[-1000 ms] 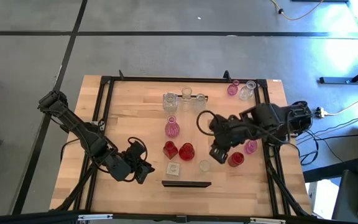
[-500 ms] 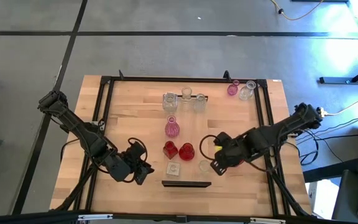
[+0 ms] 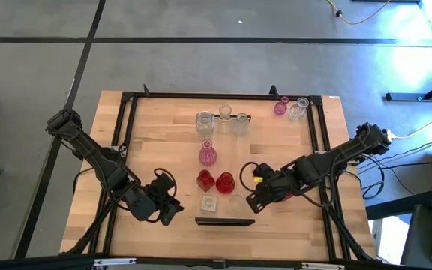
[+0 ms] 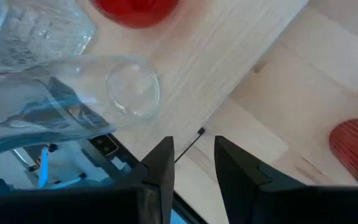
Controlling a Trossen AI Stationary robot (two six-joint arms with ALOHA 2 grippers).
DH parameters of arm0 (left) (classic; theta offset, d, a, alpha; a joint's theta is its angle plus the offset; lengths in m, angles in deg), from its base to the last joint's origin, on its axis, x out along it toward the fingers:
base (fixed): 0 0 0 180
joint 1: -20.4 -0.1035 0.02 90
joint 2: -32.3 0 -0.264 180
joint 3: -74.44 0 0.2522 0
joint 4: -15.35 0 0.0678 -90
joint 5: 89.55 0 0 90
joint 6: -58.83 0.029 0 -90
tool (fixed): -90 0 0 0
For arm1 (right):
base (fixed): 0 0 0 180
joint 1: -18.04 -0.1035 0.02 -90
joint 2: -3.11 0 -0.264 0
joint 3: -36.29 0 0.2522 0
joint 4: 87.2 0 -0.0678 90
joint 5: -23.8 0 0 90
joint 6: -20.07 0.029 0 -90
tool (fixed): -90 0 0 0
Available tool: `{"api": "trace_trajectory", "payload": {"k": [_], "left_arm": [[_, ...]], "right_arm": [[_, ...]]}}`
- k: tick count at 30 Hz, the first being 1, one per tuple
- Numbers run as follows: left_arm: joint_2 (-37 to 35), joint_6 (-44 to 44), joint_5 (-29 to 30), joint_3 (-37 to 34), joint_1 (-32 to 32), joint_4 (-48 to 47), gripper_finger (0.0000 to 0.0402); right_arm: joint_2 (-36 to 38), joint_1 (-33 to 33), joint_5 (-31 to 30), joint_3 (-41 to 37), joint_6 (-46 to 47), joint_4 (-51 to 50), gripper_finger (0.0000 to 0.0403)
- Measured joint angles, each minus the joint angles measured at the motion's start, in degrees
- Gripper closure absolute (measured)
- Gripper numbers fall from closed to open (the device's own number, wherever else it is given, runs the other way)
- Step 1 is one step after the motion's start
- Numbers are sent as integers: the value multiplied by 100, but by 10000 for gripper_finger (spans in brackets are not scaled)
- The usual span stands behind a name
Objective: Sort vases onto shelf
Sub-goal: Put the transparent vase on the shelf aligned with the other transparent vase
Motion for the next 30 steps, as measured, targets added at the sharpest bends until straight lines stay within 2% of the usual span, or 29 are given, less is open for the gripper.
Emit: {"api": "trace_trajectory", "payload": {"k": [13, 30], "left_arm": [[0, -1, 2, 0, -2, -79, 262], [0, -44, 4, 0, -2, -77, 262]], "right_arm": [[0, 0, -201, 0, 29, 711, 304], [-2, 9, -61, 0, -256, 1432, 304]]}}
